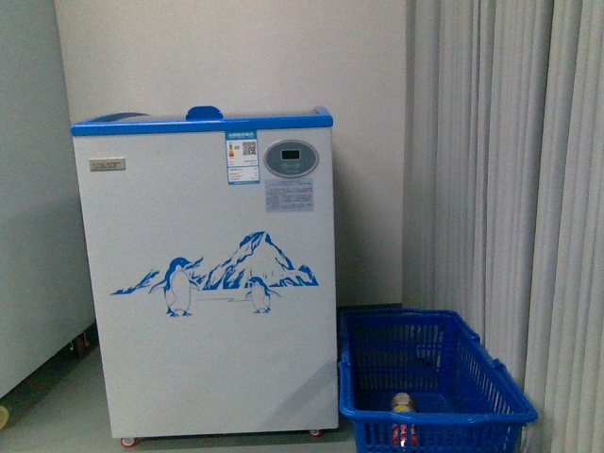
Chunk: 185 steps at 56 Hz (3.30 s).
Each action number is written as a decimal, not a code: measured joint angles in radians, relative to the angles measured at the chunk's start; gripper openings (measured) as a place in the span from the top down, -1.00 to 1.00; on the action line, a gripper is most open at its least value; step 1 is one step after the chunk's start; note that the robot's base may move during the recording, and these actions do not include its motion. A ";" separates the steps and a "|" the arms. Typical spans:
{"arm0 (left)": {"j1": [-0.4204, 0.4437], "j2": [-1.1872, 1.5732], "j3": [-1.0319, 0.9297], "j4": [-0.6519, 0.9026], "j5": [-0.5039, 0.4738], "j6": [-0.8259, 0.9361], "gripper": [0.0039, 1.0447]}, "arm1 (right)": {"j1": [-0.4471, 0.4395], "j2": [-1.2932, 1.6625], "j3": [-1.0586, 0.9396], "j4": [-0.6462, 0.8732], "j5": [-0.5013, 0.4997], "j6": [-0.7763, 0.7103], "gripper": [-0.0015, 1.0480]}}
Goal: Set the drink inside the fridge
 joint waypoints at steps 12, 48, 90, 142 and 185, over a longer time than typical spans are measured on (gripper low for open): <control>0.000 0.000 0.000 0.000 0.000 0.000 -0.85 | 0.000 0.000 0.000 0.000 0.000 0.000 -0.85; 0.000 0.000 0.000 0.000 0.000 0.000 -0.85 | 0.000 0.000 0.000 0.000 0.000 0.000 -0.85; 0.000 0.000 0.000 0.000 0.000 0.000 -0.85 | 0.000 0.000 0.000 0.000 0.000 0.000 -0.85; 0.000 0.000 0.000 0.000 0.002 0.000 -0.85 | -0.071 0.245 0.133 -0.279 -0.090 0.079 -0.85; 0.000 0.000 0.000 0.000 0.000 0.000 -0.85 | -0.061 2.345 0.869 0.307 -0.028 0.235 -0.85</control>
